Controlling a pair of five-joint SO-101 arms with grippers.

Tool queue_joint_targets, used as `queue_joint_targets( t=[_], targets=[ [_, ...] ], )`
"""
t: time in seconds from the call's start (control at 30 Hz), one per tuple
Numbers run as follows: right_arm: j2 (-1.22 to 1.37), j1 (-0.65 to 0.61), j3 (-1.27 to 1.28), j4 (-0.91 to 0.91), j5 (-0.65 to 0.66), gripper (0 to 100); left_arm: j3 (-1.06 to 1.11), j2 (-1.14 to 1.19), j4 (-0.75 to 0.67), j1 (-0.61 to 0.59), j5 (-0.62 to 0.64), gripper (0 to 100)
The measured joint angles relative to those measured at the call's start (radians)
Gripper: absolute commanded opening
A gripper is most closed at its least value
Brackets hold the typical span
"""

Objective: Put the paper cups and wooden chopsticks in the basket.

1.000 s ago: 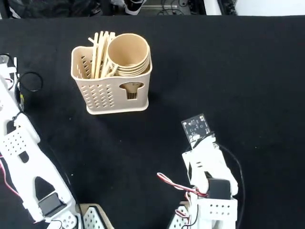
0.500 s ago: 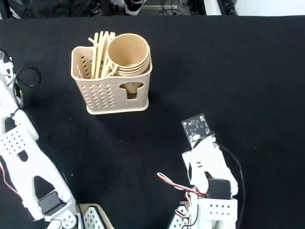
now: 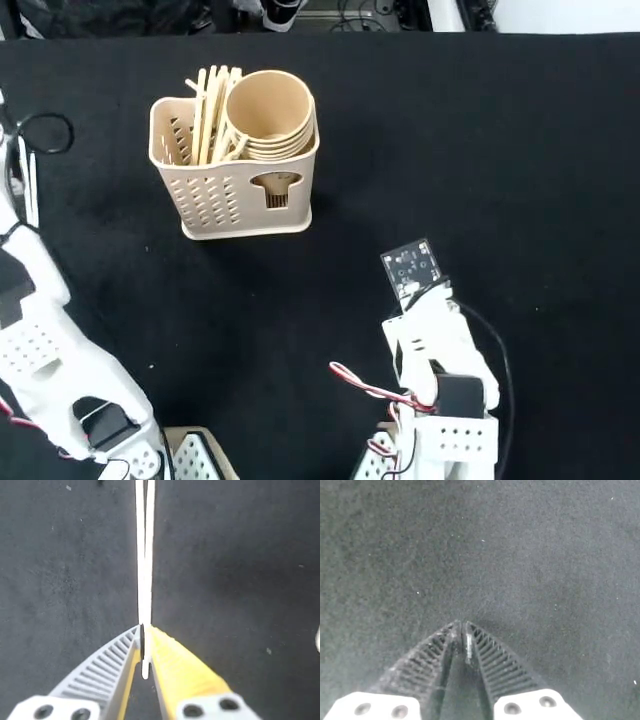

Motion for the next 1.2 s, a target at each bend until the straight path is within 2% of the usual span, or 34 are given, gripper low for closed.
queue_joint_targets(
  t=[0.07,0.13,0.33,0.43,0.53,0.57,0.87,1.03,1.2],
  targets=[
    [0.0,0.0,0.0,0.0,0.0,1.3,0.074,0.008,-0.069,-0.018,0.002,22],
    [0.0,0.0,0.0,0.0,0.0,1.3,0.114,0.044,-0.124,-0.029,0.002,27],
    [0.0,0.0,0.0,0.0,0.0,1.3,0.13,0.27,-0.276,-0.058,0.002,25],
    [0.0,0.0,0.0,0.0,0.0,1.3,0.06,0.371,-0.285,-0.078,0.0,17],
    [0.0,0.0,0.0,0.0,0.0,1.3,-0.034,0.456,-0.242,-0.074,0.0,3],
    [0.0,0.0,0.0,0.0,0.0,1.3,-0.074,0.479,-0.216,-0.071,0.0,2],
    [0.0,0.0,0.0,0.0,0.0,1.3,-0.431,0.592,0.12,-0.029,0.002,3],
    [0.0,0.0,0.0,0.0,0.0,1.3,-0.512,0.58,0.164,-0.017,0.003,3],
    [0.0,0.0,0.0,0.0,0.0,1.3,-0.391,0.422,0.167,-0.015,0.003,3]
  ],
)
